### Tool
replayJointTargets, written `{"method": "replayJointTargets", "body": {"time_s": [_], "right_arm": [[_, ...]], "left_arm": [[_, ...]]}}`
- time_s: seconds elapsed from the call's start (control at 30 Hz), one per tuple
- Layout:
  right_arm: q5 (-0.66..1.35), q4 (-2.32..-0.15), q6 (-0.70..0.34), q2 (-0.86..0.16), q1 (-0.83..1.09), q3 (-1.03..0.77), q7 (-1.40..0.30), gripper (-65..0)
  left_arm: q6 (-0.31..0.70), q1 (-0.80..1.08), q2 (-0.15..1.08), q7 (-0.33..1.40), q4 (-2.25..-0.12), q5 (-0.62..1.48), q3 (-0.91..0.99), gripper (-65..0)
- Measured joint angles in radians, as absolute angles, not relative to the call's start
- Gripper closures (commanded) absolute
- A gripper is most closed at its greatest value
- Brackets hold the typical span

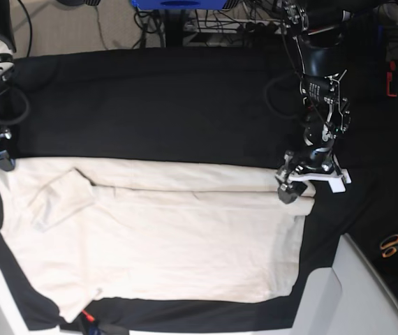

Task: Fold the T-shirt properly
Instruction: 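Lower the left gripper and grasp the folded edge of the shirt, then drag the shirt across the table toward the robot with both grippers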

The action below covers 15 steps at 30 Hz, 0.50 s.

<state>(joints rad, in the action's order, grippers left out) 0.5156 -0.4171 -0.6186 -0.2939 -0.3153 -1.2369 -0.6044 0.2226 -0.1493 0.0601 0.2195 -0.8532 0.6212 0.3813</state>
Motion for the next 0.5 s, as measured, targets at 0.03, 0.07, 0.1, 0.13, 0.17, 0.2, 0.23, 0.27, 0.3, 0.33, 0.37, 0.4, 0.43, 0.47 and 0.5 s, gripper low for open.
{"method": "replayJointTargets", "body": {"time_s": [0.03,0.07,0.1,0.13,0.17,0.2,0.23,0.27,0.3,0.33,0.37,0.4,0.43,0.47,0.5], "right_arm": [[0.516,-0.418,-0.619,-0.294,-0.315,-1.237,-0.604,-0.2],[0.516,-0.418,-0.619,-0.295,-0.315,-1.237,-0.605,-0.2],[0.516,-0.418,-0.619,-0.295,-0.315,-1.237,-0.605,-0.2],[0.516,-0.418,-0.619,-0.296,-0.315,-1.237,-0.606,-0.2],[0.515,-0.418,-0.619,-0.296,-0.315,-1.237,-0.606,-0.2],[0.515,-0.418,-0.619,-0.296,-0.315,-1.237,-0.605,-0.2],[0.515,-0.418,-0.619,-0.296,-0.315,-1.237,-0.605,-0.2],[0.515,-0.418,-0.619,-0.296,-0.315,-1.237,-0.605,-0.2],[0.515,-0.418,-0.619,-0.296,-0.315,-1.237,-0.605,-0.2],[0.515,-0.418,-0.619,-0.296,-0.315,-1.237,-0.605,-0.2],[0.515,-0.418,-0.619,-0.296,-0.315,-1.237,-0.606,-0.2],[0.515,-0.418,-0.619,-0.296,-0.315,-1.237,-0.605,-0.2],[0.515,-0.418,-0.619,-0.296,-0.315,-1.237,-0.606,-0.2],[0.515,-0.418,-0.618,-0.300,-0.315,-1.237,-0.611,-0.2],[0.511,-0.418,-0.617,-0.304,-0.315,-1.237,-0.616,-0.2]], "left_arm": [[0.220,-0.155,0.063,0.224,-0.839,0.620,0.382,-23.9],[0.215,-0.161,0.065,0.223,-0.823,0.621,0.383,-16.0],[0.214,-0.164,0.070,0.231,-0.812,0.624,0.383,-10.9],[0.214,-0.166,0.073,0.234,-0.801,0.625,0.382,-7.9],[0.216,-0.169,0.075,0.233,-0.797,0.626,0.382,-7.1],[0.216,-0.172,0.076,0.236,-0.793,0.626,0.382,-7.1],[0.216,-0.176,0.078,0.244,-0.791,0.626,0.382,-6.7],[0.216,-0.179,0.078,0.250,-0.791,0.624,0.382,-6.4],[0.216,-0.179,0.079,0.250,-0.792,0.617,0.381,-6.1],[0.216,-0.179,0.081,0.250,-0.793,0.618,0.380,-4.4],[0.216,-0.177,0.085,0.250,-0.793,0.617,0.369,-0.5],[0.217,-0.177,0.093,0.254,-0.790,0.618,0.365,0.0],[0.220,-0.177,0.096,0.258,-0.789,0.619,0.365,0.0],[0.221,-0.176,0.097,0.258,-0.789,0.618,0.365,0.0],[0.221,-0.168,0.097,0.257,-0.792,0.618,0.365,0.0]]}}
